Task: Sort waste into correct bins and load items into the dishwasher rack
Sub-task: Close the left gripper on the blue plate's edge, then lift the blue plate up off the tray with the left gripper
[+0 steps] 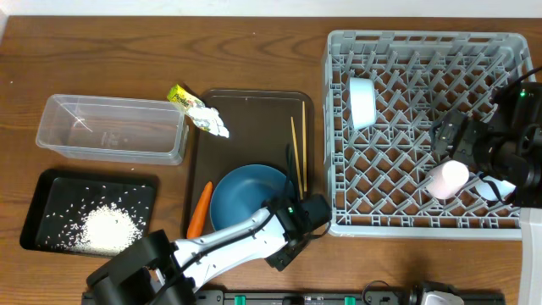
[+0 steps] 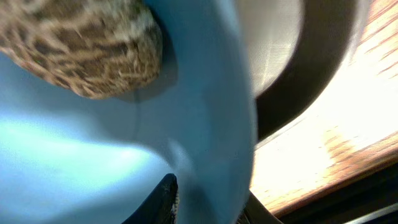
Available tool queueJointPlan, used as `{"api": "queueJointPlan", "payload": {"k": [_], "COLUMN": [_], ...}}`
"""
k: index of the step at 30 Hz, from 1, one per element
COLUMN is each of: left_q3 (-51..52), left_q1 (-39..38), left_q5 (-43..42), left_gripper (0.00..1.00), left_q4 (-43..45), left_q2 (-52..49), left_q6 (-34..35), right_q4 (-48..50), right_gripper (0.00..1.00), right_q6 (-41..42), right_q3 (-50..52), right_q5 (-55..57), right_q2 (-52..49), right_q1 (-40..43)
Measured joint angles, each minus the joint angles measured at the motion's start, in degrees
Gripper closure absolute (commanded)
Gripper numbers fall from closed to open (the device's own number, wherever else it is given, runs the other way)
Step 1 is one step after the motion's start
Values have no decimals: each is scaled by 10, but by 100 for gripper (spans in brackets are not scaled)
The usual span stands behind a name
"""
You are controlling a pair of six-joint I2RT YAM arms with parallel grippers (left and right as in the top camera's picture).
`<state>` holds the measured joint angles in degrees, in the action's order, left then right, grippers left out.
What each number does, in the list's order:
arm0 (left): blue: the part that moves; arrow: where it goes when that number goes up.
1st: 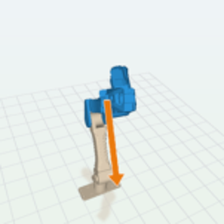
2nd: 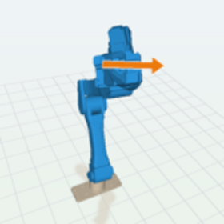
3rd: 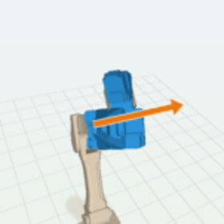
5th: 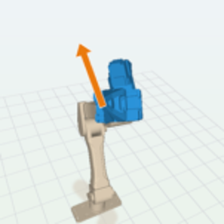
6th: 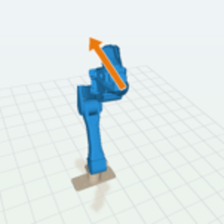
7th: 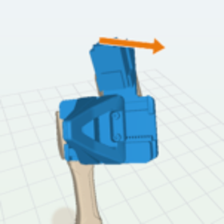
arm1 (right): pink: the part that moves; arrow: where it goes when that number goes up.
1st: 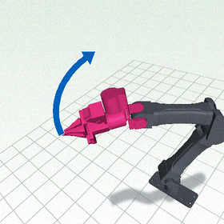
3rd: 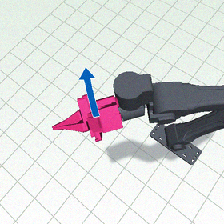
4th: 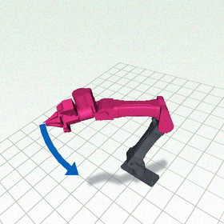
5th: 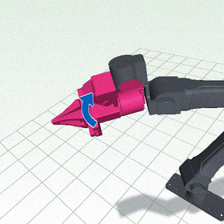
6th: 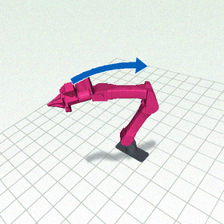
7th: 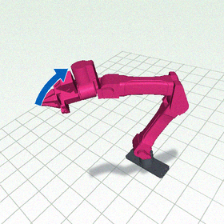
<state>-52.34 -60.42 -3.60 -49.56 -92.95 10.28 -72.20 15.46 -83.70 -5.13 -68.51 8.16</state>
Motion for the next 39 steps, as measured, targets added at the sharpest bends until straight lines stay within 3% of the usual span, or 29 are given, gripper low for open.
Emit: {"api": "queueJointPlan", "payload": {"k": [4, 8, 18, 22, 24, 35, 39], "left_q3": [-10, -11, -11, -9, -6, 12, 12], "left_q1": [0, 0, 0, 0, 0, 26, 42], "left_q5": [2, 13, 31, 37, 46, 70, 71], "left_gripper": [74, 81, 81, 80, 72, 71, 80], "left_q4": [-7, 1, 28, 47, 51, 60, 67], "left_q2": [17, 33, 28, 26, 25, 8, 8], "left_q6": [2, 4, 2, 2, 2, 4, 5], "right_q4": [0, 0, -6, -6, -7, -7, -8], "right_gripper": [1, 1, 1, 1, 1, 1, 1], "right_q6": [0, 0, 0, 0, 0, 0, 0], "right_q3": [0, 0, 0, 0, 0, 0, 0], "right_q5": [0, 0, 0, 0, 0, 0, 0], "right_q2": [0, 0, 0, 0, 0, 0, 0], "right_q1": [0, 0, 0, 0, 0, 0, 0]}}
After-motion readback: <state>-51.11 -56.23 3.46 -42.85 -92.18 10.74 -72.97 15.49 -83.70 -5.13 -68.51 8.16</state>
